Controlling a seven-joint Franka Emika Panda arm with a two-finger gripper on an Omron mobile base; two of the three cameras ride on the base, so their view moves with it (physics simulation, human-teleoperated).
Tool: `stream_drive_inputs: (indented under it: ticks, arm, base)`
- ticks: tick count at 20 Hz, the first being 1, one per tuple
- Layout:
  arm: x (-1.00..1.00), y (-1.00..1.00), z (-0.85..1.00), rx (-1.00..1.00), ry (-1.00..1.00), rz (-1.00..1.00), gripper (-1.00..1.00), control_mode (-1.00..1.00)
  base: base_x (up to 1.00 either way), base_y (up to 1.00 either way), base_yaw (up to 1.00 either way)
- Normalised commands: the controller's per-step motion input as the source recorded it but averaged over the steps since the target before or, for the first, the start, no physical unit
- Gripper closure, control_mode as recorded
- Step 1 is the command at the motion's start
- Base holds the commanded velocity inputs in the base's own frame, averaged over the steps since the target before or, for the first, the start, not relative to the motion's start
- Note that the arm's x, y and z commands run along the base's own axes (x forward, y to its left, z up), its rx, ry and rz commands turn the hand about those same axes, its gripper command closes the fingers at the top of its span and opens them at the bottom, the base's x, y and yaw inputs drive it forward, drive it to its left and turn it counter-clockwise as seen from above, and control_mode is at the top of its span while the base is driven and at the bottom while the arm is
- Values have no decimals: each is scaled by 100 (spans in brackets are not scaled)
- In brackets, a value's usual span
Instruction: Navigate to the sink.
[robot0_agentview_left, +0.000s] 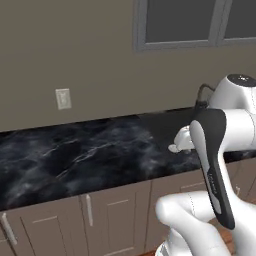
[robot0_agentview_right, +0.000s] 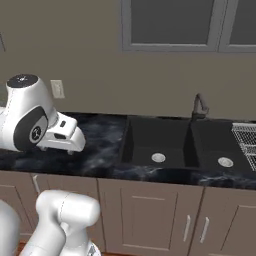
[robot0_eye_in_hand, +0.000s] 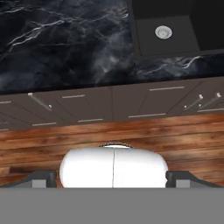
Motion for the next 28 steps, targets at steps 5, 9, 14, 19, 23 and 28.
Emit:
stream_drive_inputs:
  ticks: [5, 9, 14, 19, 23, 28]
  arm:
    - [0, 0, 0, 0, 0, 0, -100, 100]
    - [0, 0, 0, 0, 0, 0, -100, 100]
    - [0, 0, 0, 0, 0, 0, -100, 100]
    - [0, 0, 0, 0, 0, 0, -100, 100]
    - [0, 0, 0, 0, 0, 0, -100, 100]
    - [0, 0, 0, 0, 0, 0, -100, 100]
  base:
    - [40, -100, 1]
    - [15, -100, 0]
    - [16, -100, 1]
    - [45, -93, 9]
    - [67, -36, 10]
    - [58, 0, 10]
